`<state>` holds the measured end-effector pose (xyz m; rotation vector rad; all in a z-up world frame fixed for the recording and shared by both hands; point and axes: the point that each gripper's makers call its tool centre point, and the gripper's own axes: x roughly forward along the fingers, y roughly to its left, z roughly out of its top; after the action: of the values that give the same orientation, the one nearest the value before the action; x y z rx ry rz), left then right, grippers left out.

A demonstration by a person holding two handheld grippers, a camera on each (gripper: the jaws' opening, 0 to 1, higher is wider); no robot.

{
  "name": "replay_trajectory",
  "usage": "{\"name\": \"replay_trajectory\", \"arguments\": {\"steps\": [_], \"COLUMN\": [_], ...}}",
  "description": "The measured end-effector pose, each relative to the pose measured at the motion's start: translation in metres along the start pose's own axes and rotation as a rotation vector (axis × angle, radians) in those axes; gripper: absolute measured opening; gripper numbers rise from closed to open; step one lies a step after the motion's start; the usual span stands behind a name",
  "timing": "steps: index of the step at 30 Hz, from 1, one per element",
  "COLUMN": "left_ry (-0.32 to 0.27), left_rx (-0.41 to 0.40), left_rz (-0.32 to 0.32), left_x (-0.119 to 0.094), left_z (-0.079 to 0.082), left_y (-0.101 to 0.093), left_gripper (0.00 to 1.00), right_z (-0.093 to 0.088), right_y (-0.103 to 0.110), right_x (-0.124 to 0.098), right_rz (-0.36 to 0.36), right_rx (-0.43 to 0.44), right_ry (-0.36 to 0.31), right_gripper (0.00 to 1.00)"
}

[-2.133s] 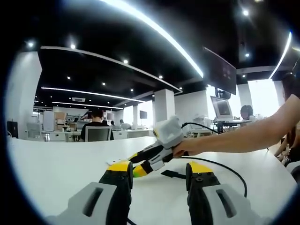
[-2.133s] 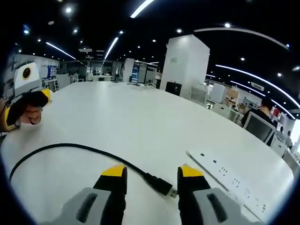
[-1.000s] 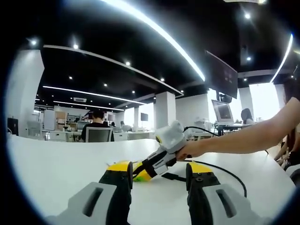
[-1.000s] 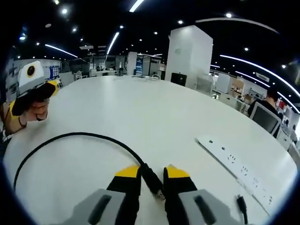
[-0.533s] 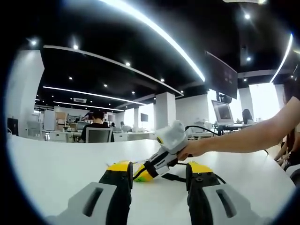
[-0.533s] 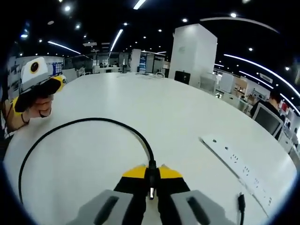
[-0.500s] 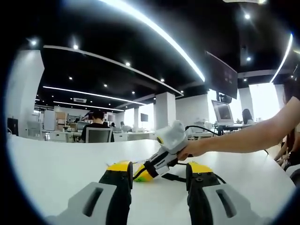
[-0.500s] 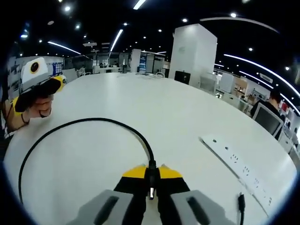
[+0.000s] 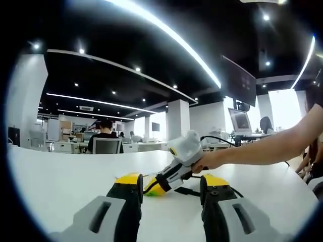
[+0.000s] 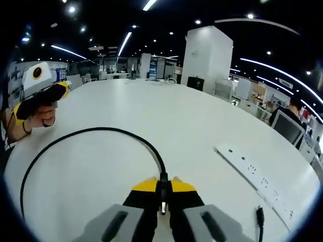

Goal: Find the charging cable on the desk, coil it up and secure with Velcro.

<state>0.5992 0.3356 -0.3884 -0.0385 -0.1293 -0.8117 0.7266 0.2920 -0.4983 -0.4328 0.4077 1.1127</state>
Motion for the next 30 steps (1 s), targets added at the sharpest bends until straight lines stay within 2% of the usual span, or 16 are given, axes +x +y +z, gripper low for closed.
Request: {"name": "replay_trajectory", "arguments": {"steps": [30], "left_ry": [0.006], "left_rx": [0.005], "left_rz": [-0.009], "left_x": [0.002], "left_z": [-0.002], "left_y": [-0.002], "left_gripper": [0.46], "right_z": [-0.012], "right_y": [-0.001], "right_x": [-0.022], "right_rz": [-0.078], "right_rx": [0.085], "right_ry": [-0.013], "right_gripper": [0.08]}}
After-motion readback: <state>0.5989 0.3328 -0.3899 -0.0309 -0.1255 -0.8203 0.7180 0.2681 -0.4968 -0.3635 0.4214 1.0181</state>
